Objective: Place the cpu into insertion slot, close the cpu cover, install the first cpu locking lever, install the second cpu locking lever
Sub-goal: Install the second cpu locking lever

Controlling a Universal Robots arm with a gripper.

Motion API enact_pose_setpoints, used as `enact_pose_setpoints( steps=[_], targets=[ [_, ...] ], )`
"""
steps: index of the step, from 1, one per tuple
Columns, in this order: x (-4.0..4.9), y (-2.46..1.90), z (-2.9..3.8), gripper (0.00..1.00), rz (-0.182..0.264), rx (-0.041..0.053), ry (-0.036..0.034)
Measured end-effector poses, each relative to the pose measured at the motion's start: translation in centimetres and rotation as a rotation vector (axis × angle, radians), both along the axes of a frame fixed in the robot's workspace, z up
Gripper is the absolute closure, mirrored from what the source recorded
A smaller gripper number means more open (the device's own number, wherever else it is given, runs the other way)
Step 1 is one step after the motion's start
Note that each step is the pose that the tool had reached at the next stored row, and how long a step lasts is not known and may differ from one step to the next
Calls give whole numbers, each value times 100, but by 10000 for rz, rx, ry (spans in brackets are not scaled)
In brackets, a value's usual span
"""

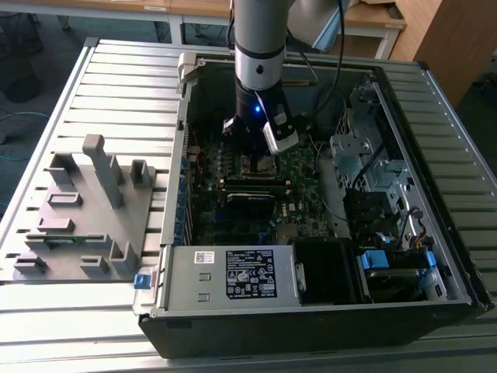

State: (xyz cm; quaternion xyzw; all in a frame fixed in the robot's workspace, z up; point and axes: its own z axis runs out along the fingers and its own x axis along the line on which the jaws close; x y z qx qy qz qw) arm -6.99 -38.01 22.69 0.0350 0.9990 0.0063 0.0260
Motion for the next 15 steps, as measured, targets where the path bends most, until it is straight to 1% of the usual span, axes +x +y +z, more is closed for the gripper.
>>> enact_pose_setpoints(
  steps=[6,15],
  targets=[
    [-25,-12,-39,90,1,2,-6],
    [-26,-12,-42,90,0,1,-6]
  ],
)
